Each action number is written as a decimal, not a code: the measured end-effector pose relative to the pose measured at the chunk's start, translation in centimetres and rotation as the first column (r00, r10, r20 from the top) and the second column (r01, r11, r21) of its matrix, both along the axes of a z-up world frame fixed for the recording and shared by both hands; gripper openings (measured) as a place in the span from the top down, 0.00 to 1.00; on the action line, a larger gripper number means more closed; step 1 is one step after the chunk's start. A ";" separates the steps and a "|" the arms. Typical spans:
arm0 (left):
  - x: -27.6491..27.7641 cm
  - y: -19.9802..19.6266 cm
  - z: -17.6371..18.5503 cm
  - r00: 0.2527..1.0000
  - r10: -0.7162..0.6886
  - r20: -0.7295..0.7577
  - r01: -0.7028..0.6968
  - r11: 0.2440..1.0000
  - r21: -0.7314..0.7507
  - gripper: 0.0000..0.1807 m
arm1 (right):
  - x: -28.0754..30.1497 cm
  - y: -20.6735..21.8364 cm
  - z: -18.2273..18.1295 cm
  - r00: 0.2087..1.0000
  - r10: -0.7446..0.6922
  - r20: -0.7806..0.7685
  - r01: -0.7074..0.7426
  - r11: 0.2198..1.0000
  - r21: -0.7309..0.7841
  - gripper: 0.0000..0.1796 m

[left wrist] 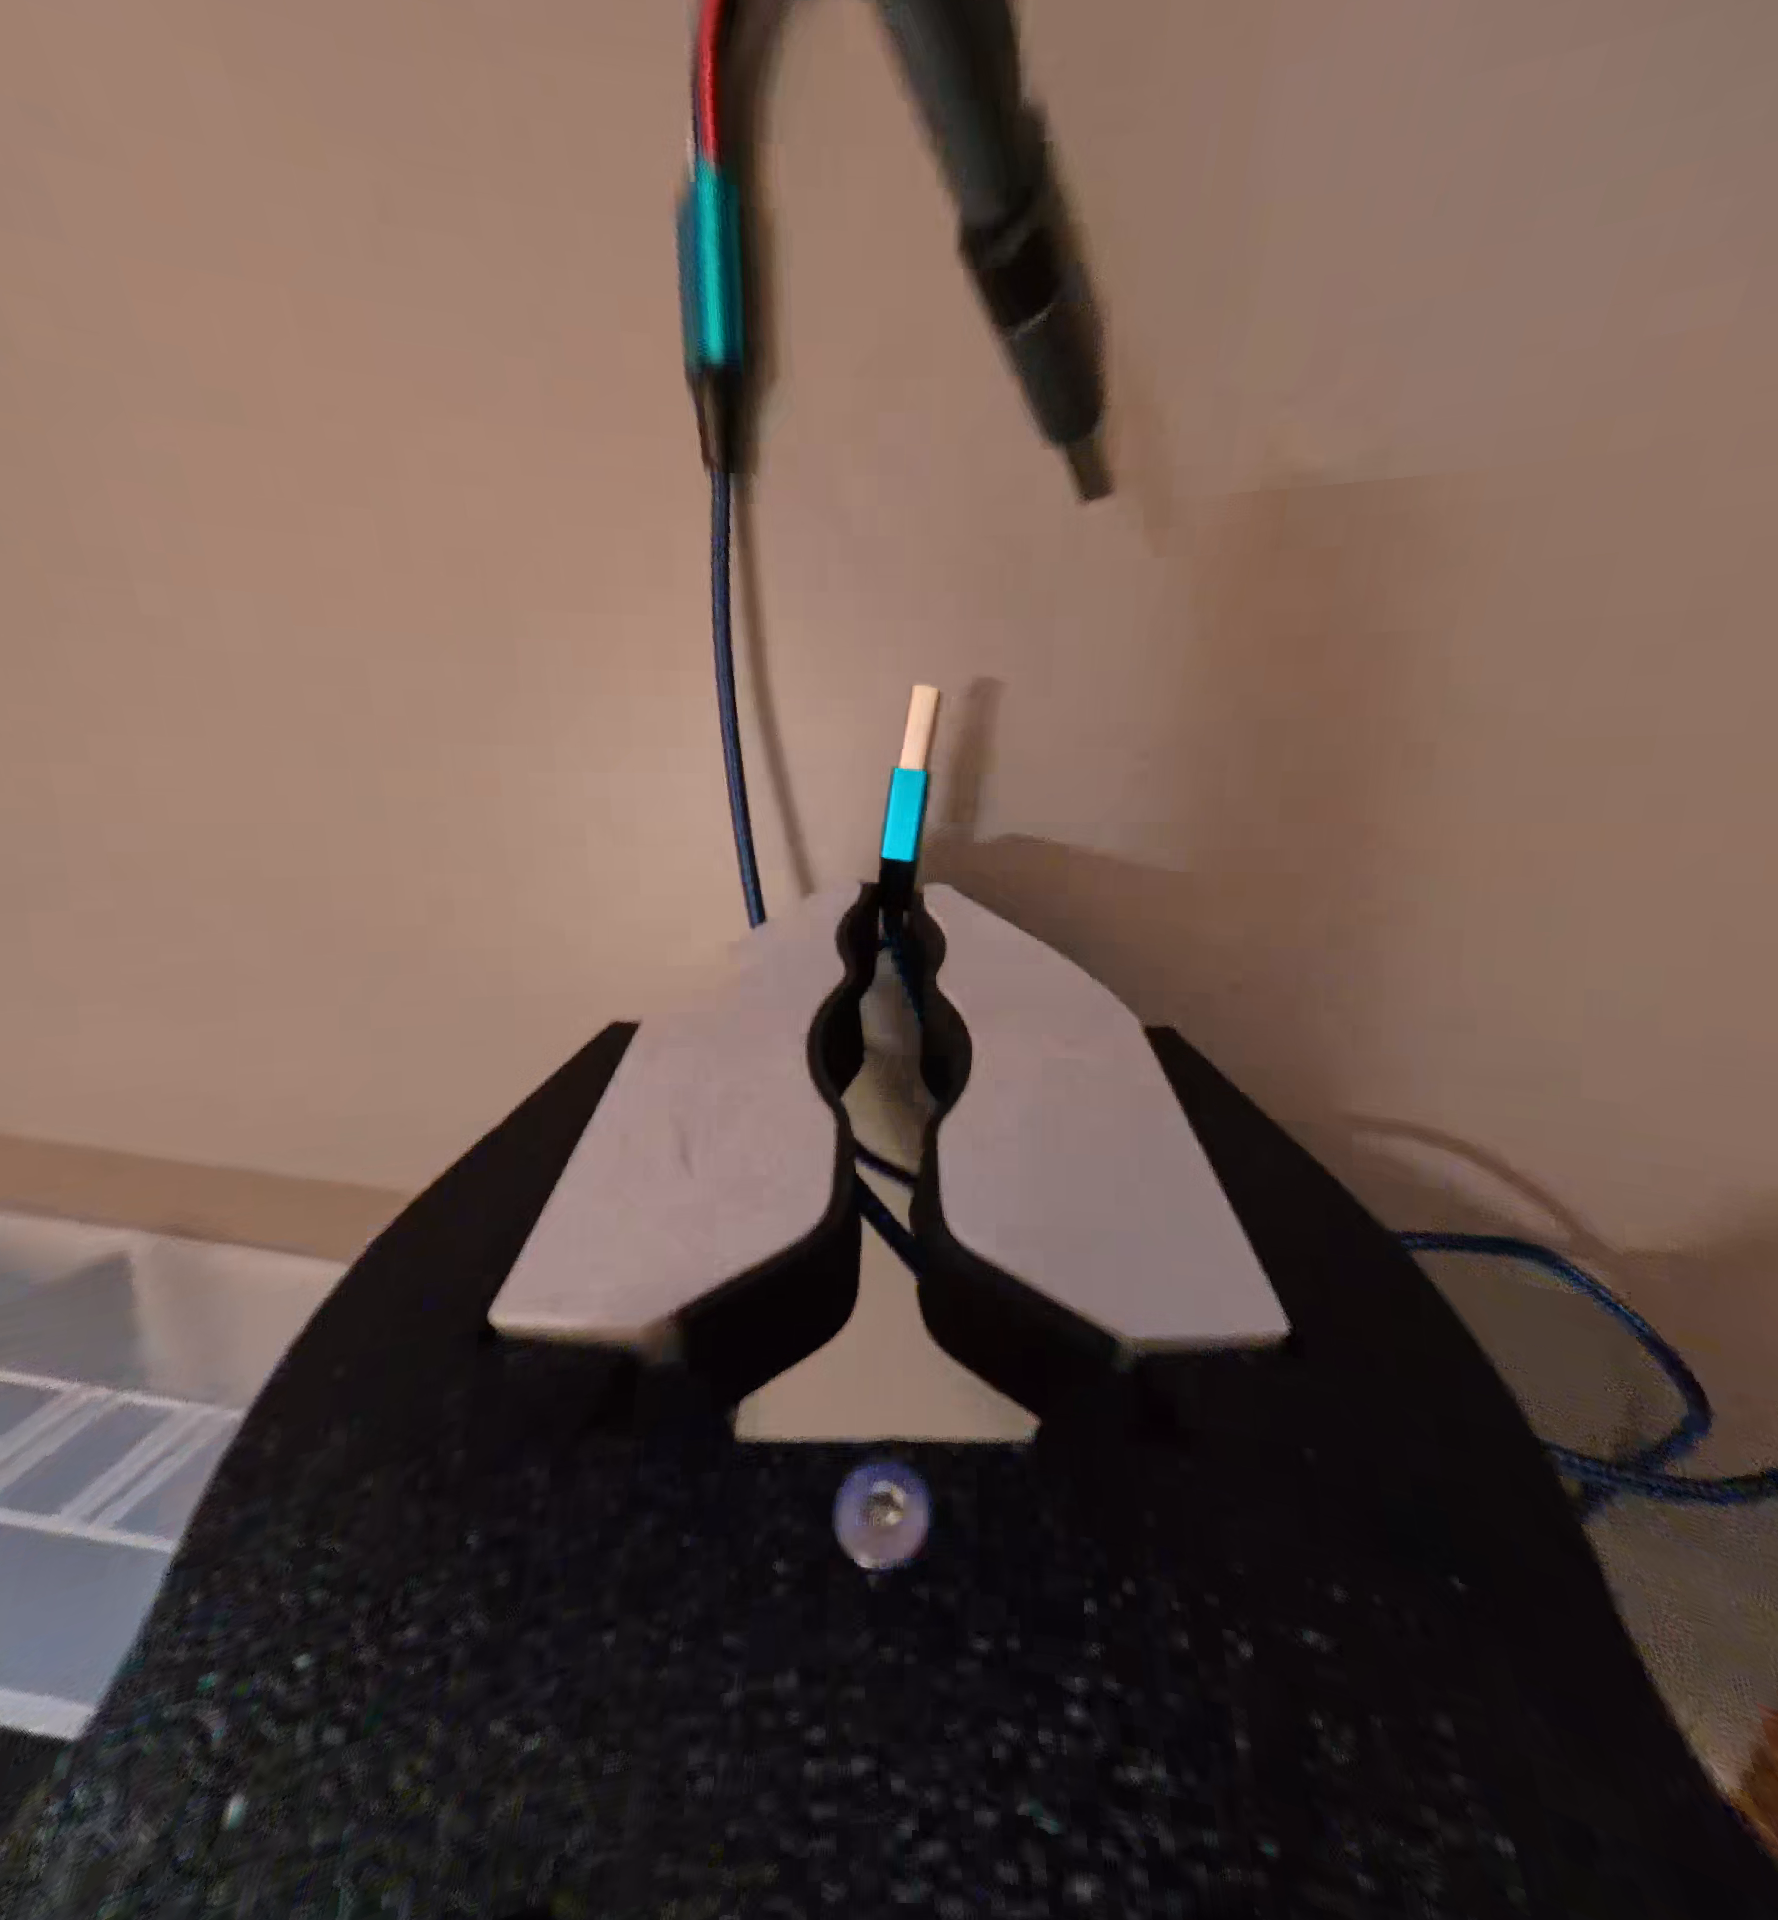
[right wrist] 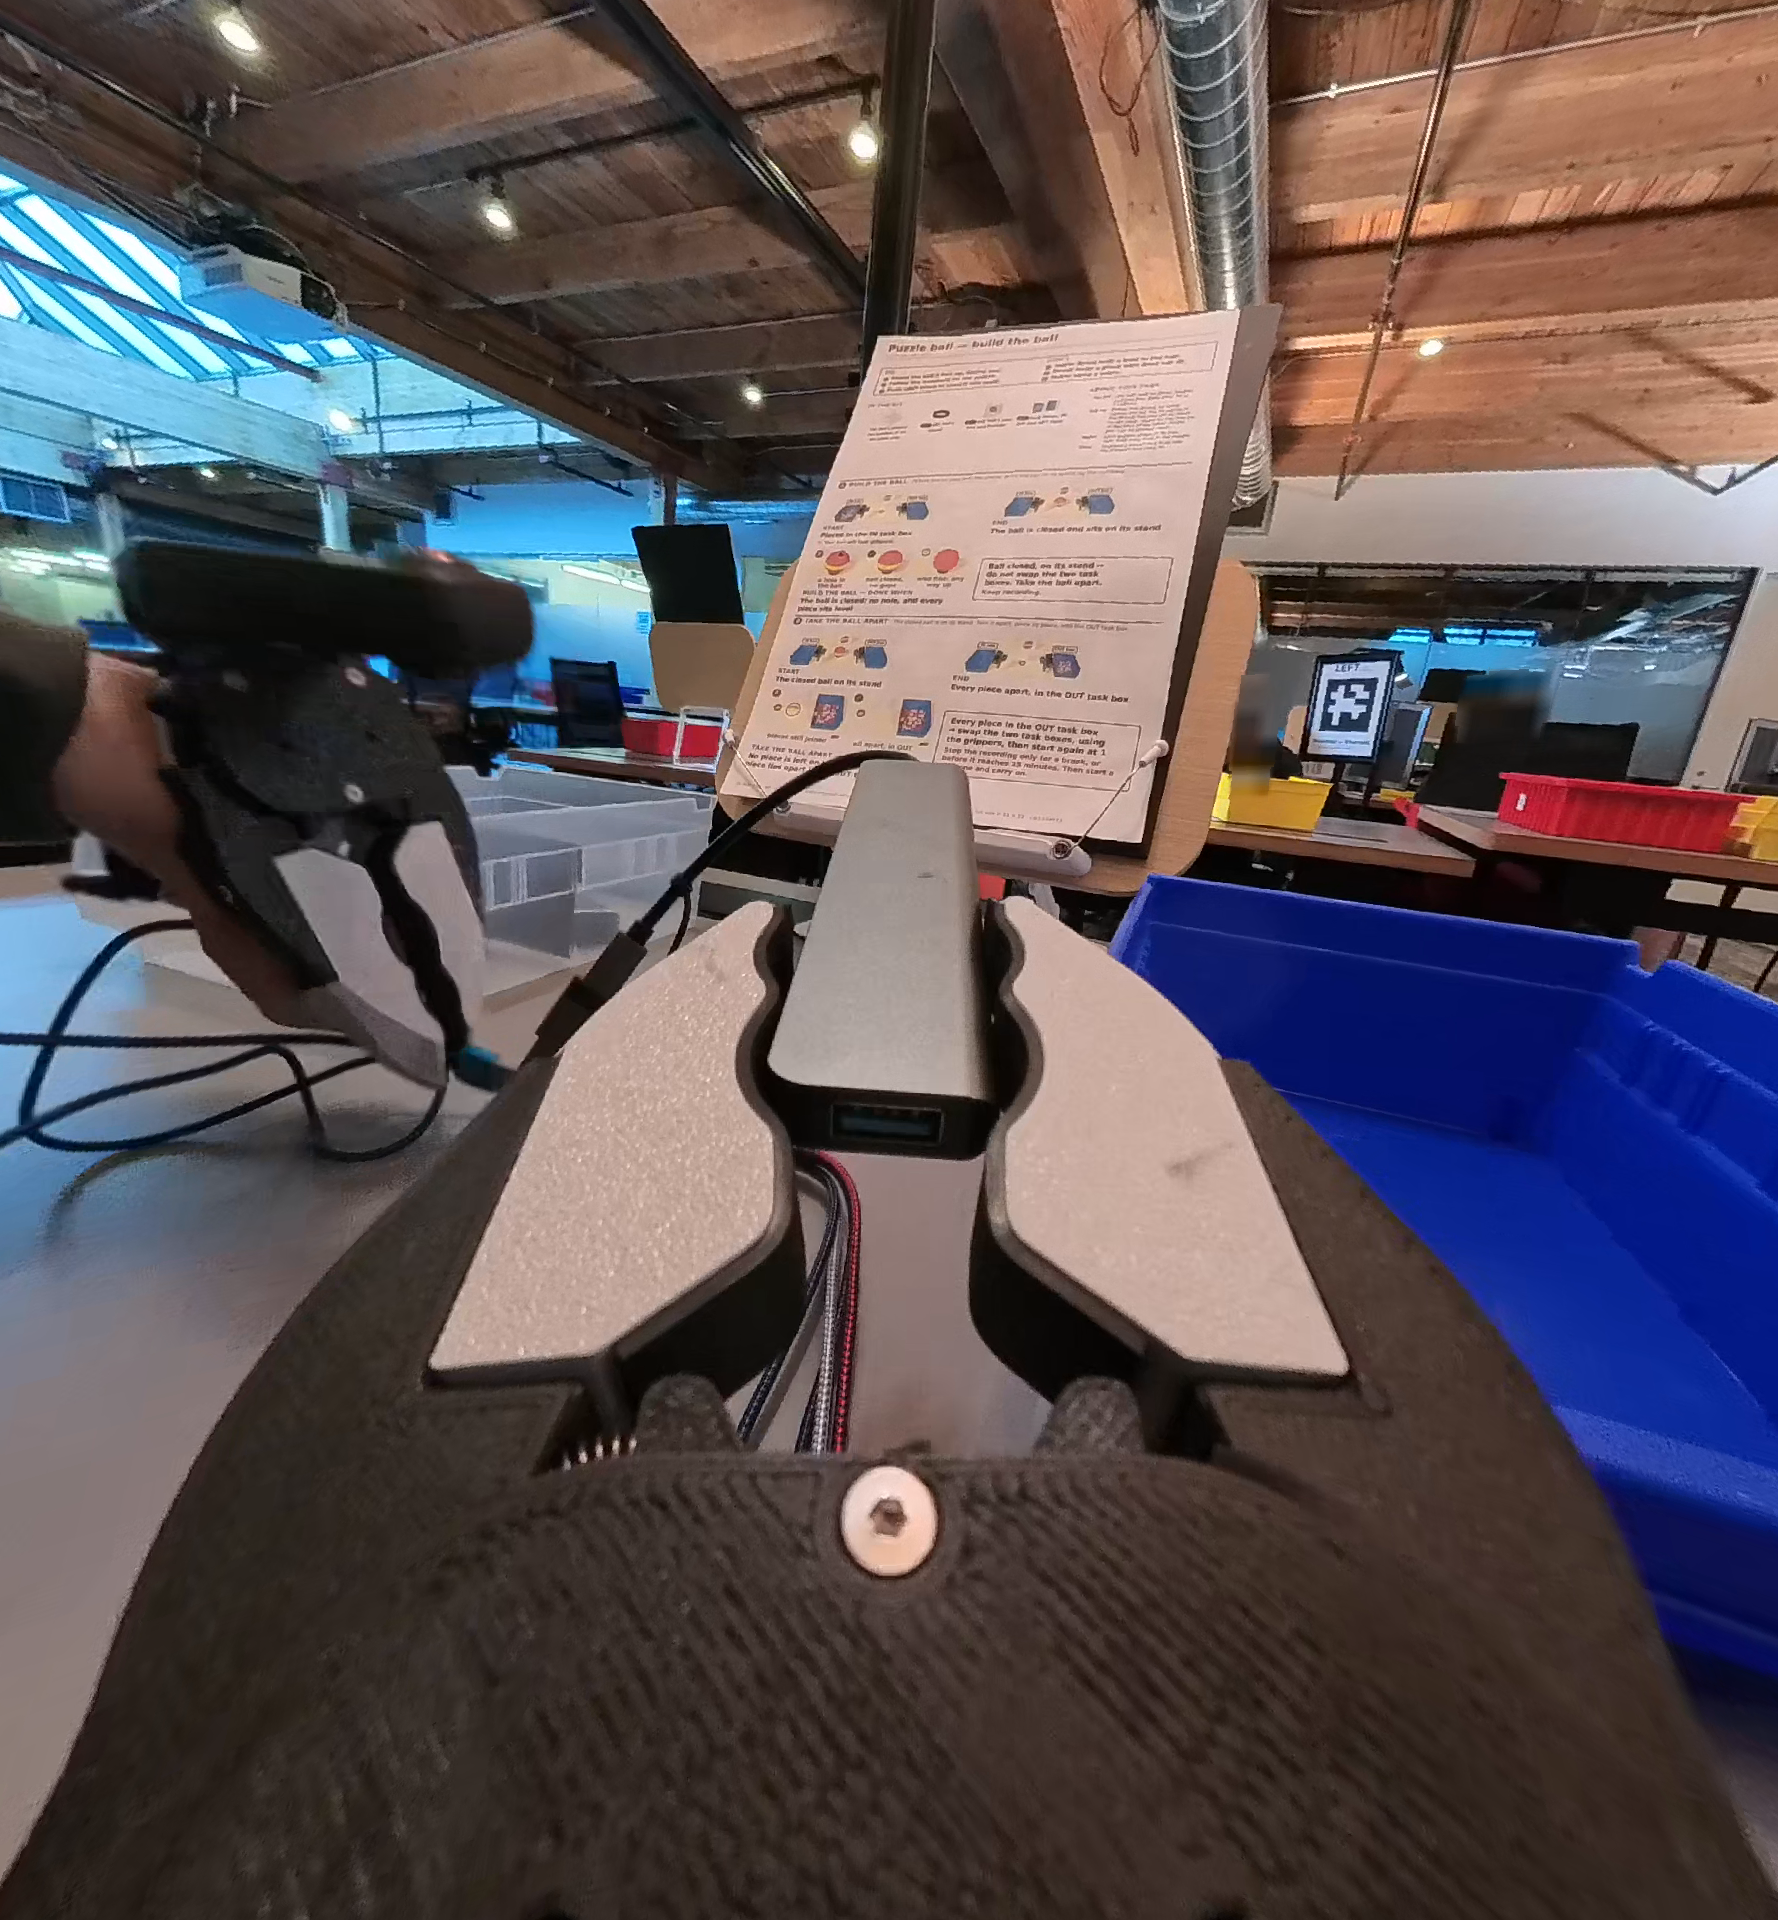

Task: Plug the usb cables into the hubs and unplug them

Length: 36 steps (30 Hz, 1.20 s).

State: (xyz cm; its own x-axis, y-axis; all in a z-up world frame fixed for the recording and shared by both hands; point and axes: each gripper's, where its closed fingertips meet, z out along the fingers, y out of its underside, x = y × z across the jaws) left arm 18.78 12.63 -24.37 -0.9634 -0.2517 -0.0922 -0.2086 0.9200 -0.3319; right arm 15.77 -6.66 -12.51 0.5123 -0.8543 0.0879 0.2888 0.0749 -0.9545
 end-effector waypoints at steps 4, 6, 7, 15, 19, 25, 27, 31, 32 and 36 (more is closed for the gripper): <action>-0.1 -1.2 3.3 0.988 -0.036 0.152 0.071 0.971 -0.229 0.98 | 0.1 -0.1 0.0 1.000 -0.001 -0.004 0.002 1.000 0.010 0.80; 0.0 -1.2 4.6 0.975 -0.026 0.223 0.085 0.963 -0.257 0.98 | 0.1 -0.1 0.0 1.000 -0.001 -0.004 0.001 1.000 0.005 0.80; -0.1 -1.2 5.2 0.968 -0.028 0.250 0.096 0.960 -0.262 0.98 | 0.1 0.0 0.0 1.000 -0.001 -0.003 0.001 1.000 0.003 0.80; 0.6 -1.5 9.5 0.865 0.013 0.502 0.093 0.978 -0.187 0.98 | 0.2 -0.4 0.1 1.000 0.014 -0.013 -0.013 0.999 0.040 0.80; 2.1 -1.0 14.6 0.666 0.050 0.745 -0.018 0.999 -0.051 0.98 | 0.4 -1.1 0.2 0.998 0.046 -0.036 -0.042 0.993 0.112 0.80; 1.1 -2.4 23.6 0.277 -0.031 0.960 -0.145 0.987 0.073 0.98 | 0.4 -1.1 0.3 0.997 0.068 -0.042 -0.062 0.988 0.138 0.80; 0.7 -2.8 24.5 0.212 -0.066 0.975 -0.188 0.976 0.107 0.98 | 0.5 -1.4 0.3 0.997 0.068 -0.049 -0.059 0.986 0.155 0.80; -0.1 -4.6 21.6 0.171 -0.098 0.980 -0.211 0.968 0.134 0.98 | 0.6 -1.8 0.3 0.996 0.073 -0.057 -0.062 0.981 0.183 0.80; -0.4 -5.1 20.4 0.155 -0.116 0.981 -0.221 0.964 0.149 0.98 | 0.6 -1.8 0.3 0.995 0.077 -0.057 -0.065 0.980 0.188 0.80; -1.1 -6.5 15.9 0.113 -0.162 0.980 -0.258 0.948 0.186 0.98 | 0.6 -1.7 0.3 0.995 0.084 -0.060 -0.072 0.980 0.188 0.80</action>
State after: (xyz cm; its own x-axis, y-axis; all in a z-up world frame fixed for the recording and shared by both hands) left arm 17.71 6.14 -8.51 0.0447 -0.0576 -0.9973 0.0578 0.9968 -0.0550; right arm 16.37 -8.40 -12.20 0.5773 -0.8098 -0.1049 0.2105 0.2717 -0.9391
